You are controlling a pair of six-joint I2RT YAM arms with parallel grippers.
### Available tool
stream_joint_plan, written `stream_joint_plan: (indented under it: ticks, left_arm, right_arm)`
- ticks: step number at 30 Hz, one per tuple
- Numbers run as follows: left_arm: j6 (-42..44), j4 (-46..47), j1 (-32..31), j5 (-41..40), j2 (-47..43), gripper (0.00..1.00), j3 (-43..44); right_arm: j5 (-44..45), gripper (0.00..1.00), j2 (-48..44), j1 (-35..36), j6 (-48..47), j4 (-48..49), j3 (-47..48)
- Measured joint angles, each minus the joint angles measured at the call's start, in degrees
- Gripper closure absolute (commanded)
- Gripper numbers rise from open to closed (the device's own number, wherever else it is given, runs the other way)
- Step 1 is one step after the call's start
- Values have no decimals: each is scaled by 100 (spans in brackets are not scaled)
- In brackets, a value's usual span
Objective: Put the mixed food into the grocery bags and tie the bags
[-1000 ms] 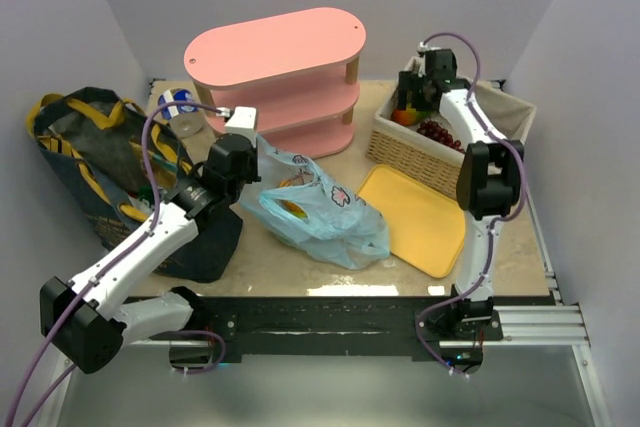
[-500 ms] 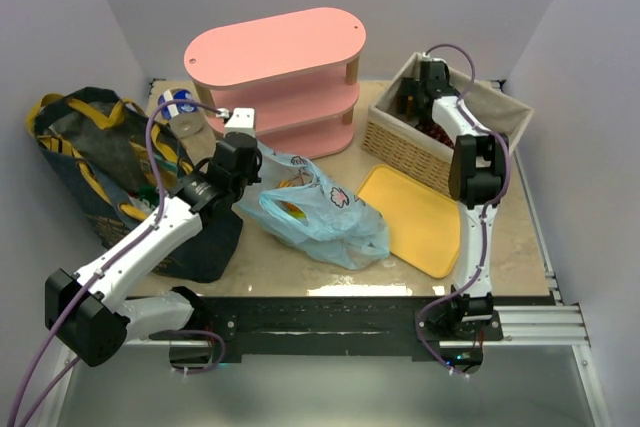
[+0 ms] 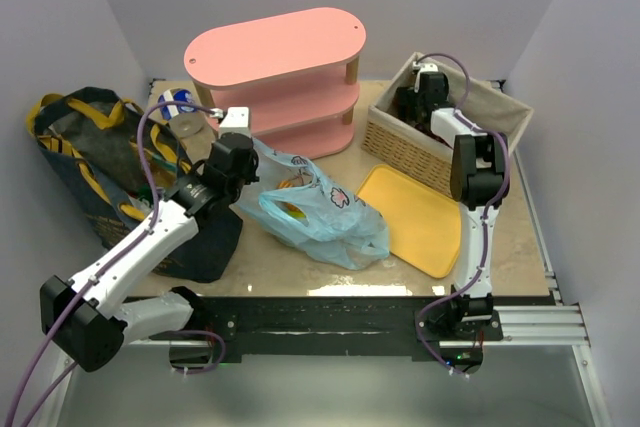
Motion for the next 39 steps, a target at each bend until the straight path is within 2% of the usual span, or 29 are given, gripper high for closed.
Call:
stream_joint_plan:
  ticks: [7,10,11,14,17,22,26,30,33,36,37,39]
  left_arm:
    - [-20,-35,0,-63,-262,100,-15]
    - [-37,-46,0,-81,-310,100,-39]
    - [-50,-57,0,-81,-315,100,-44]
    - [-83,-83,0,-81,-317,100,-72]
    - [-101,-103,0,-81,-326,100,-101]
    - [-101,-138,-2,-79,-457,100,-149]
    - [-92,-129,0,-61,-555,100,-197]
    - [-4,-37,0,22,-597,100,-260]
    - [37,20,-2,105,-673,100,-411]
    - [61,94,0,199,-769,100,-579]
    - [66,96,-2,225,-800,100,-625]
    - [76,85,-2,254,-857,100,-671]
  right_arm:
    - [-129,1,0,0,-979,131,-57]
    - [-162,6,11,-2,-1386,205,-57]
    - [-175,19,17,-2,-1488,210,-48]
    - [-247,46,85,-15,-1773,201,44]
    - [-339,60,116,-31,-1969,245,57]
    - [-584,71,-223,-28,-2013,468,-354]
    - [-890,75,-1147,39,-1947,544,-1078]
    - [-1045,75,-2236,105,-1880,627,-1510]
    - [-1198,66,-2782,109,-1805,662,-1650]
    - [-1434,46,-2824,81,-1720,378,-1427]
    - [-1482,30,-2667,72,-1683,107,-1163]
    - [-1526,20,-2142,61,-1609,-411,-485]
